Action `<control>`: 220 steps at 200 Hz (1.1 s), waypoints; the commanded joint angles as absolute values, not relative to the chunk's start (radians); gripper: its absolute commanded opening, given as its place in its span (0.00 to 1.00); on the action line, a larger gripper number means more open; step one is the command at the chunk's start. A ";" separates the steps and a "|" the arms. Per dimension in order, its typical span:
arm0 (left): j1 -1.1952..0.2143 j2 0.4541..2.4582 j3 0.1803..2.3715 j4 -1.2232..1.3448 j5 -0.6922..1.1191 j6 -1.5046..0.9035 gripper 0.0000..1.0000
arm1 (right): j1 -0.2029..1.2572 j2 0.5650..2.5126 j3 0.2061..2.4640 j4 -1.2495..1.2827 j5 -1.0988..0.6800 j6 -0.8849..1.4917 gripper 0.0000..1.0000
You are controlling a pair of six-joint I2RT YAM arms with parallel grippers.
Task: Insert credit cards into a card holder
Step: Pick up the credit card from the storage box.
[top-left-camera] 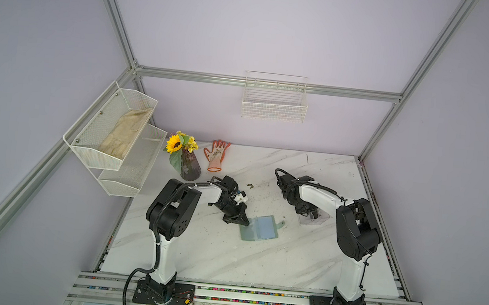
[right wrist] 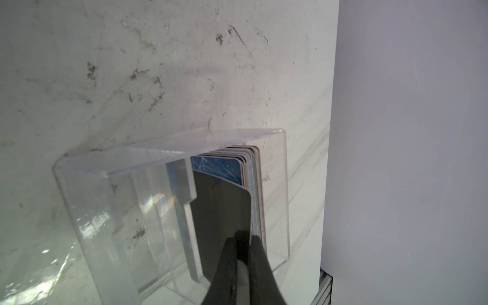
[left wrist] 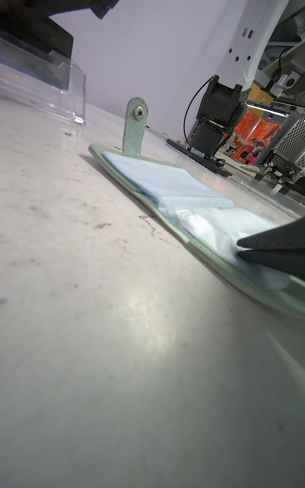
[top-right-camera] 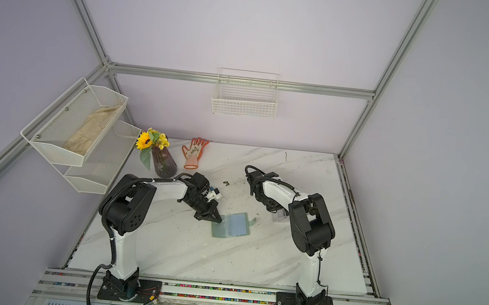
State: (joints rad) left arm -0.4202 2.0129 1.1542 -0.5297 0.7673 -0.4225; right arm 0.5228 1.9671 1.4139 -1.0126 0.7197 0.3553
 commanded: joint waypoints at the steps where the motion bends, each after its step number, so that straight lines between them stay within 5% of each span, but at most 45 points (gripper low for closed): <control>1: -0.465 2.141 1.094 -0.452 0.514 -0.403 0.00 | 0.514 1.993 1.393 -1.099 0.614 0.379 0.00; 220: -0.465 2.129 1.092 -0.460 0.516 -0.405 0.00 | 0.514 1.924 1.398 -1.105 0.597 0.370 0.00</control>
